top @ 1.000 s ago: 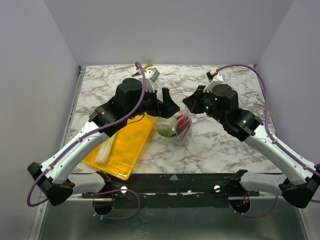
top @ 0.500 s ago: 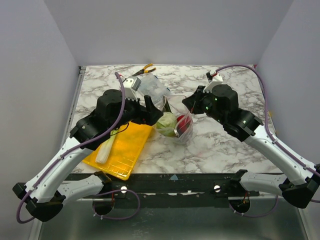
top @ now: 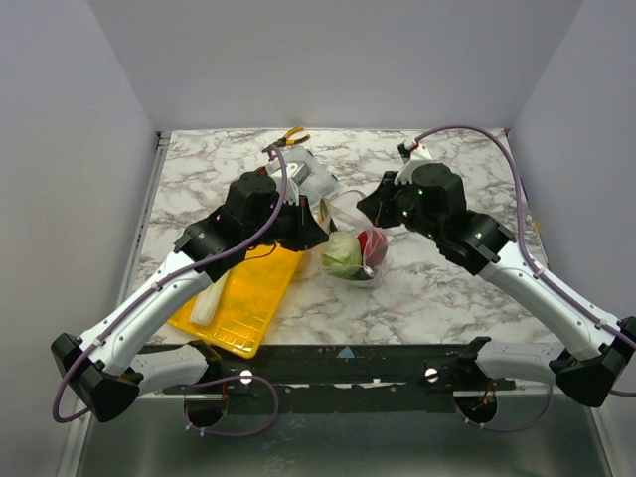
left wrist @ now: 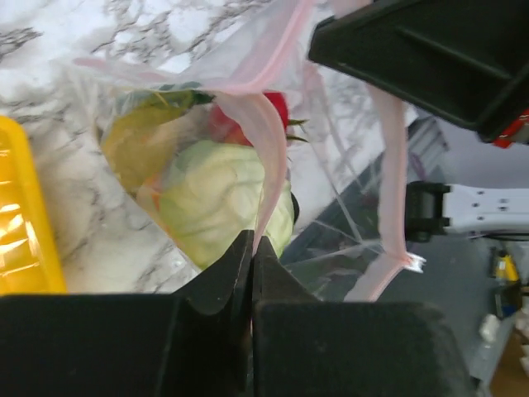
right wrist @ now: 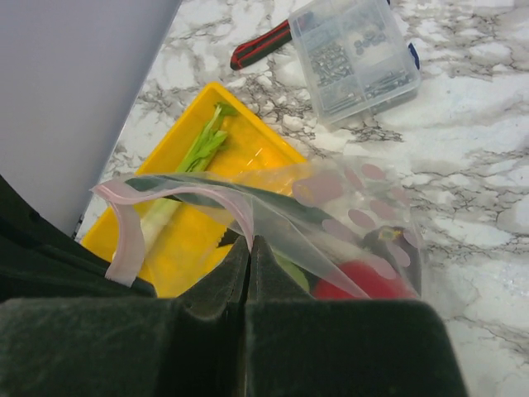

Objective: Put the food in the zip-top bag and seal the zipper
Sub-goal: Adjust the zipper food storage bag at the center of the board.

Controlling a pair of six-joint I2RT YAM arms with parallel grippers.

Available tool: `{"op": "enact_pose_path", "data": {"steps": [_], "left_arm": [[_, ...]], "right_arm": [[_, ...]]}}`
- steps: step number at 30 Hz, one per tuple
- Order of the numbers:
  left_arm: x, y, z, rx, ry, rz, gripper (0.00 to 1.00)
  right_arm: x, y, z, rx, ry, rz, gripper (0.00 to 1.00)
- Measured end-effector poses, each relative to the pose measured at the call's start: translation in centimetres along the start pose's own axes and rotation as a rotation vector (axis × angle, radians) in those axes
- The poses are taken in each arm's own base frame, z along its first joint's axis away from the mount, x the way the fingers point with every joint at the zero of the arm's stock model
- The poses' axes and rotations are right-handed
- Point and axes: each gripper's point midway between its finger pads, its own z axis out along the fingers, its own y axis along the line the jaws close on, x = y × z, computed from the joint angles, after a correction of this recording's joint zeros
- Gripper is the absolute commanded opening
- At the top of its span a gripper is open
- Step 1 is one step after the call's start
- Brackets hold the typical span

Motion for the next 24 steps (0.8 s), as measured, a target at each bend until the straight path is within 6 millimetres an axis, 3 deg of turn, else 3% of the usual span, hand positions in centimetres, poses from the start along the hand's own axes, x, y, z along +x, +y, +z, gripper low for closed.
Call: {"op": "enact_pose_path", "data": {"steps": [2, 4, 7, 10, 17, 24], "left_arm": [[-0.6, -1.0, 0.0, 0.052, -0.018, -0.040, 0.00], [-1.4, -1.6, 0.1, 0.076, -0.052, -0.107, 0.00], [-2.3, -1.9, 0.4, 0.080, -0.101, -0.245, 0.00], [-3.1, -1.5, 0.6, 0.062, -0.161, -0.375, 0.00], [-3.3, 0.2, 0.7, 0.027, -0.270, -0.626, 0.00], [-4.3, 0.4, 0.6, 0.018, -0.315, -0.724, 0.00]], "right_arm": [[-0.1, 0.4, 0.1, -0.015, 0.016, -0.030, 0.03], [-0.4, 0.7, 0.3, -0.021, 0.030, -0.064, 0.16], [-0.5, 0.9, 0.4, -0.028, 0.050, -0.100, 0.59], [-0.2, 1.0, -0.5, -0.048, 0.070, -0.123, 0.80], [0.0, 2.2, -4.8, -0.166, 0.045, -0.142, 1.00], [4.5, 1.3, -6.9, -0.273, 0.073, -0.215, 0.93]]}}
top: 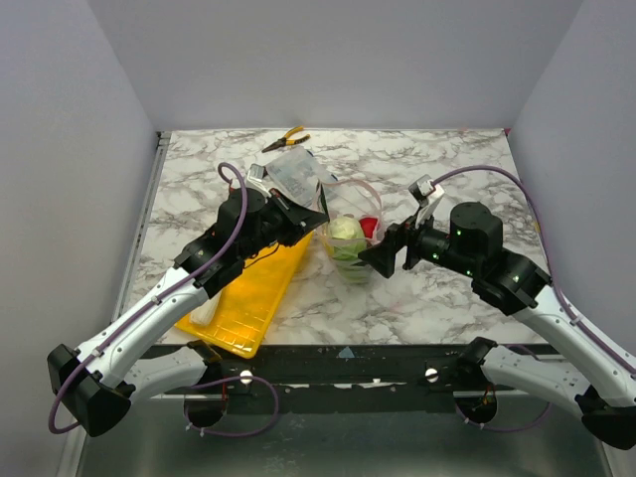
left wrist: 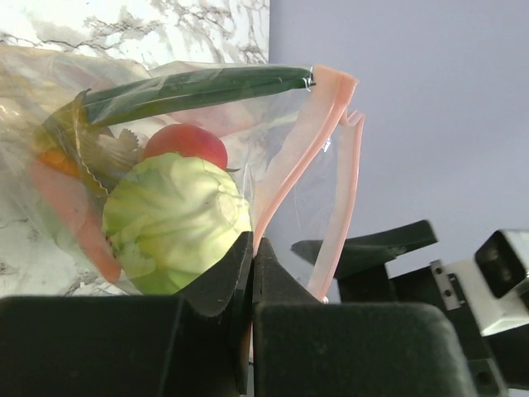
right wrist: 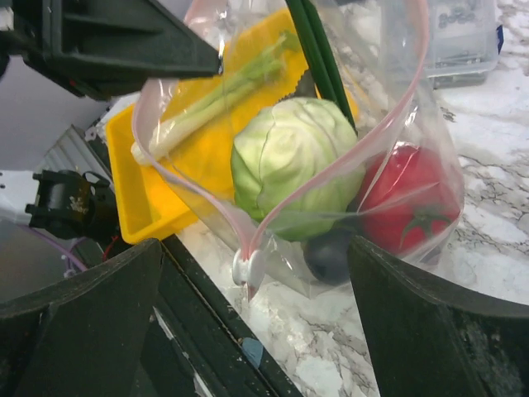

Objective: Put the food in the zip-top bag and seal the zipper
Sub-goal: Adjust the zipper food storage bag at the center of the board.

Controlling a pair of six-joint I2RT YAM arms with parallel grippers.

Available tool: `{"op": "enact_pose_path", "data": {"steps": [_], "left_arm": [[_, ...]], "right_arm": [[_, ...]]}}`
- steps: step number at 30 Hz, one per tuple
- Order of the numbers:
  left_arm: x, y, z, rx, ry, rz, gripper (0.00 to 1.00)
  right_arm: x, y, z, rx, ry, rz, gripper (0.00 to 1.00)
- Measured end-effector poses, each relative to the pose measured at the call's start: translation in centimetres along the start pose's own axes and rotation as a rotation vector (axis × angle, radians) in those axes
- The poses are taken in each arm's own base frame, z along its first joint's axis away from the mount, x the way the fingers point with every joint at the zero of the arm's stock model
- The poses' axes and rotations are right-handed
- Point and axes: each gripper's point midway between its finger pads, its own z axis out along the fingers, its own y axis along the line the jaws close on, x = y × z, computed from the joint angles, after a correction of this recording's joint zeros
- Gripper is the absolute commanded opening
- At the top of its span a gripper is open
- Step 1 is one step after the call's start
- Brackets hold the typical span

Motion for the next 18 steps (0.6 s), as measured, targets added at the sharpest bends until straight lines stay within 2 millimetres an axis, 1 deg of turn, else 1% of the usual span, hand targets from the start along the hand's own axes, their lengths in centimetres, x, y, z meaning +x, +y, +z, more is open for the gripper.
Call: {"op": "enact_pose_path", "data": {"steps": [2, 6, 7, 9, 10, 11, 13, 14, 15, 17, 18], "left_arm": [[-0.2, 0.0, 0.1, -0.004, -0.014, -0.018, 0.00], [-0.7, -0.2, 0.0, -0.010, -0.036, -0.053, 0.00], [-0.7, -0.3, 0.1, -0.010, -0.038, -0.058, 0.00], [-0.9, -0.5, 0.1, -0.012, -0.041, -0.069, 0.00], [-0.9, -0.6, 0.2, -0.011, -0.042, -0.074, 0.00], [-1.0, -0.7, 0.3, -0.013, -0.042, -0.078, 0.00], [-1.2, -0.9, 0.5, -0.015, -0.048, -0.082, 0.00], [-1.2, -0.9, 0.6, -0.018, -0.052, -0.082, 0.00], [-1.3, -0.9, 0.6, -0.019, -0.056, -0.082, 0.00], [-1.4, -0.9, 0.6, -0.021, -0.062, -0.082, 0.13], [-1.5, -0.8, 0.6, -0.023, -0.066, -0.079, 0.22]], "right_arm": [[1.0, -0.3, 0.2, -0.009, -0.004, -0.026, 0.89], [2.5, -1.1, 0.8, -0.014, -0.030, -0.083, 0.71], [2.7, -1.4, 1.0, -0.014, -0.035, -0.100, 0.64], [2.8, -1.7, 1.3, -0.007, -0.046, -0.126, 0.57], [2.6, -1.9, 1.5, 0.003, -0.056, -0.134, 0.50], [2.2, -2.1, 1.7, 0.014, -0.068, -0.144, 0.41], [1.7, -2.5, 1.8, 0.037, -0.086, -0.166, 0.19], [1.4, -2.7, 1.9, 0.048, -0.091, -0.173, 0.06], [1.1, -2.9, 1.9, 0.063, -0.096, -0.182, 0.01], [0.2, -3.2, 2.0, 0.085, -0.108, -0.198, 0.01], [-0.3, -3.2, 2.0, 0.093, -0.112, -0.205, 0.01]]}}
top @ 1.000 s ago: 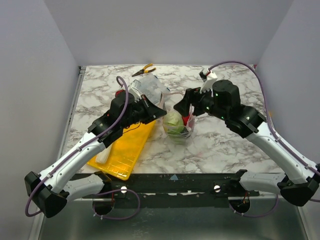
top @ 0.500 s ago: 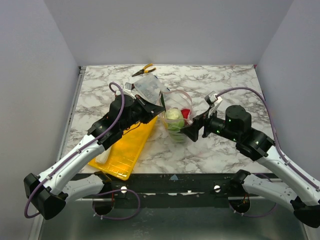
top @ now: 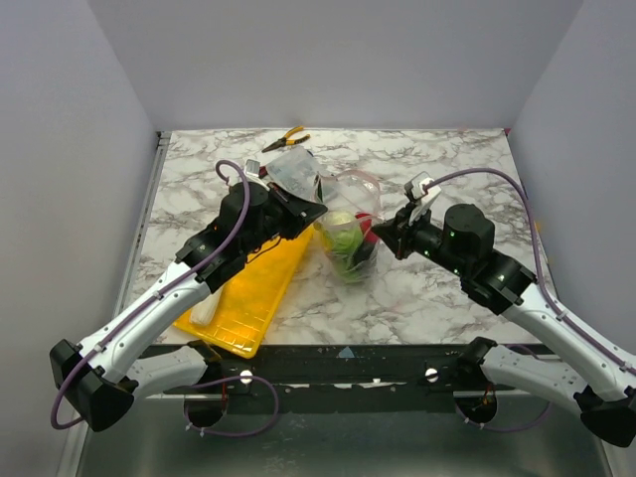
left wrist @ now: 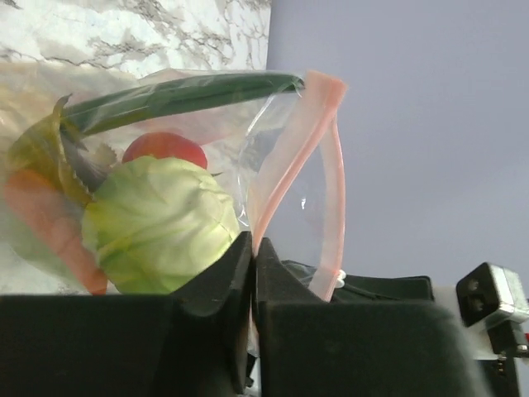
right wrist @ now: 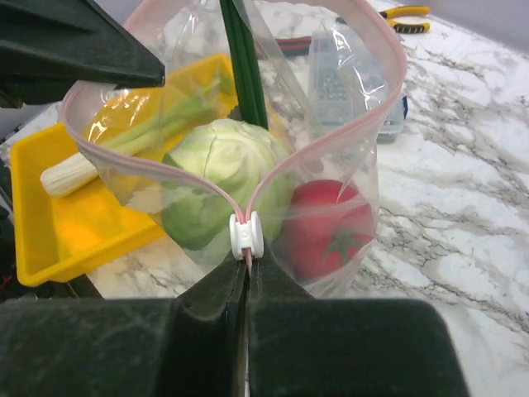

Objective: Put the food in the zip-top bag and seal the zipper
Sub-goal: Adjust the zipper food storage bag at the center of the board.

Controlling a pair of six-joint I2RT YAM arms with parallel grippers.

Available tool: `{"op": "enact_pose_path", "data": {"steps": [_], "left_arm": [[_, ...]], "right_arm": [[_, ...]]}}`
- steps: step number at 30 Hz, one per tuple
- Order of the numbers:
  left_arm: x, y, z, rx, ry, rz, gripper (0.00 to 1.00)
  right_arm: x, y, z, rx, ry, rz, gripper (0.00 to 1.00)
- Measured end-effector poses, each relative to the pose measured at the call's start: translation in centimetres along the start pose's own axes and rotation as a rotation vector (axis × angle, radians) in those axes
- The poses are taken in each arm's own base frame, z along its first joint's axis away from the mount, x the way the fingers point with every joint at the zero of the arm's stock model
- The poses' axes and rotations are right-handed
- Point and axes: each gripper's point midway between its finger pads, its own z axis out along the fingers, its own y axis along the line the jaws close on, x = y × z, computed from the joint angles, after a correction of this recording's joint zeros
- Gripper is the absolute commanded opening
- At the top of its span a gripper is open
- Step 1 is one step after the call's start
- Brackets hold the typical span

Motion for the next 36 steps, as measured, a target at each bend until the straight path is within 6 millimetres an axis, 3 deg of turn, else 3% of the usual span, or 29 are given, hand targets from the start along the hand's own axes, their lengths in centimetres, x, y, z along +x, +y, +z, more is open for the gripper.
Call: {"op": "enact_pose_path", "data": {"steps": [5, 8, 11, 12, 15, 17, 20, 23, 29, 36], "left_arm": [[-0.9, -0.4, -0.4, 0.027, -0.029, 0.086, 0.67], [-2.0, -2.0, -1.8, 0.091, -0.059, 0.253, 0.73], [-2.8, -5.0, -3.8, 0.188, -0.067, 0.498, 0.80], [-3.1, -8.0, -5.3, 0.274, -0.082, 0.604, 0.80], [-1.3, -12.3, -8.8, 0.501, -0.019, 0.937, 0.82], [0.2, -13.1, -10.0, 0.613, 0.035, 1.102, 0.87], [2.7, -12.5, -10.7, 0.771, 0.141, 1.324, 0.89], [4.4, -10.7, -9.1, 0.852, 0.262, 1.446, 0.90], [6.5, -5.5, -3.6, 0.847, 0.479, 1.480, 0.90], [7.9, -2.3, -2.4, 0.830, 0.546, 1.495, 0.85]], "right_arm": [[-1.3, -0.7, 0.2, 0.035, 0.004, -0.047, 0.01], [-1.7, -0.8, 0.1, 0.037, 0.008, -0.073, 0.01], [-2.2, 0.0, 0.3, -0.009, 0.020, -0.105, 0.01], [-2.3, 0.2, 0.4, -0.025, 0.025, -0.112, 0.01], [-2.1, 1.4, 0.8, -0.098, 0.056, -0.136, 0.01], [-1.5, 1.9, 1.1, -0.136, 0.082, -0.144, 0.01], [-0.6, 2.8, 1.4, -0.197, 0.124, -0.149, 0.01], [-0.4, 3.6, 1.2, -0.246, 0.136, -0.151, 0.01], [-0.2, 4.6, 0.8, -0.310, 0.146, -0.148, 0.01], [0.2, 5.2, 0.5, -0.343, 0.160, -0.141, 0.01]]}}
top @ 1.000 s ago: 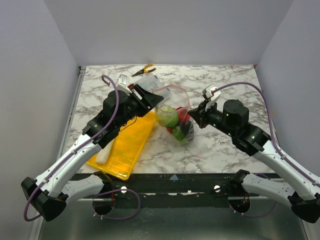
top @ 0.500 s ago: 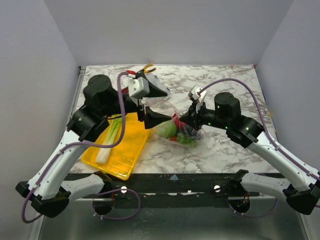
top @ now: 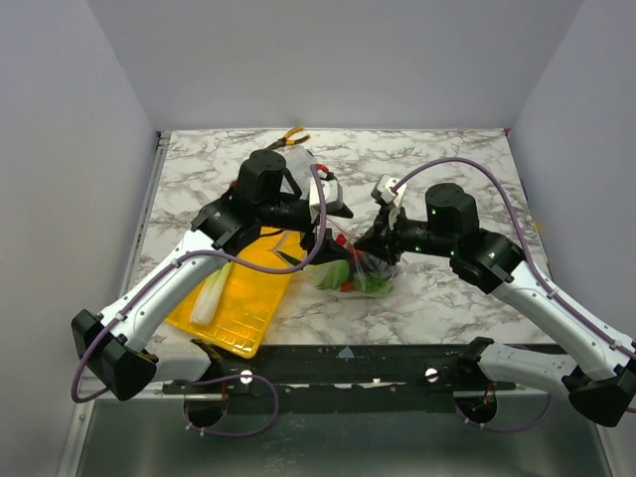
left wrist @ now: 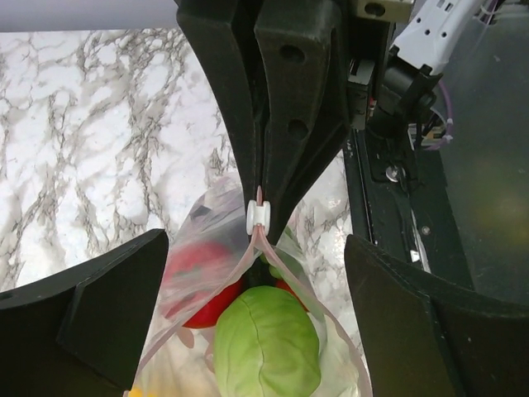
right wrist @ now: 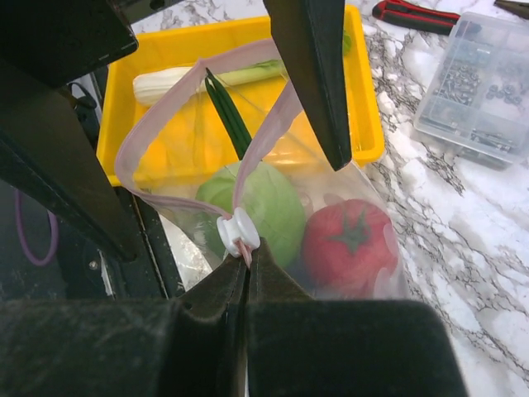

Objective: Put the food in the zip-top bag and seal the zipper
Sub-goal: Adjust the zipper food storage bag at the center of the board.

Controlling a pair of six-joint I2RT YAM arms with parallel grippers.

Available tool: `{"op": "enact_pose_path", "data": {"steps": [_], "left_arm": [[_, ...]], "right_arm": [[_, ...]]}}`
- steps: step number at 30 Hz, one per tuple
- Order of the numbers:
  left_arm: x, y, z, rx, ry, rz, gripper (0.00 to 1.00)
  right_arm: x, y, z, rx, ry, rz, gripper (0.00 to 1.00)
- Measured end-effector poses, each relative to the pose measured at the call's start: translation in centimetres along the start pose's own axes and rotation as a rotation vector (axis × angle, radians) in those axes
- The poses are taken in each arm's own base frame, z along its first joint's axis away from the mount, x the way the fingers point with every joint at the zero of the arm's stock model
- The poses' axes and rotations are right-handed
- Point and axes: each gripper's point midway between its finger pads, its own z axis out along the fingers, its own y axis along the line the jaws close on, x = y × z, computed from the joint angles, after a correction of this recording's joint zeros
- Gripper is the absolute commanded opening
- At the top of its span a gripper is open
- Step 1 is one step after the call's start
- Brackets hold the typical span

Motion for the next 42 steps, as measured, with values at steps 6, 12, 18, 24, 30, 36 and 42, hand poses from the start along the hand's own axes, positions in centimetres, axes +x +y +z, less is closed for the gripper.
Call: {"op": "enact_pose_path", "data": {"steps": [6, 12, 18, 24, 30, 36, 42], "left_arm": [[1.8, 0.0, 0.6, -0.038, 0.045, -0.009, 0.59], [3.4, 1.2, 0.7, -0.126, 0.119, -0.018, 0.20], [3.6, 1.5, 0.6, -0.152, 0.131, -0.027, 0.00], [3.5, 1.2, 0.7, -0.146, 0.121, -0.084, 0.00], [3.2, -0.3, 0.9, -0.090, 0.036, -0.173, 0.00], [2.7, -1.2, 0.8, -0.060, -0.019, -0.224, 0.00], [2.4, -2.3, 0.5, -0.026, -0.044, -0.253, 0.00]], "right_arm": [[0.2, 0.1, 0.3, -0.010, 0.012, 0.007, 0.01], [0.3, 0.0, 0.2, -0.006, 0.027, 0.014, 0.06], [-0.2, -0.1, -0.2, 0.014, -0.007, 0.018, 0.46], [0.3, -0.1, -0.2, 0.028, -0.076, 0.025, 0.38], [0.8, 0.1, 0.5, 0.011, -0.109, 0.052, 0.01], [0.5, 0.9, -0.1, -0.017, -0.143, 0.064, 0.15], [0.1, 1.4, -0.4, -0.032, -0.179, 0.061, 0.01]]}}
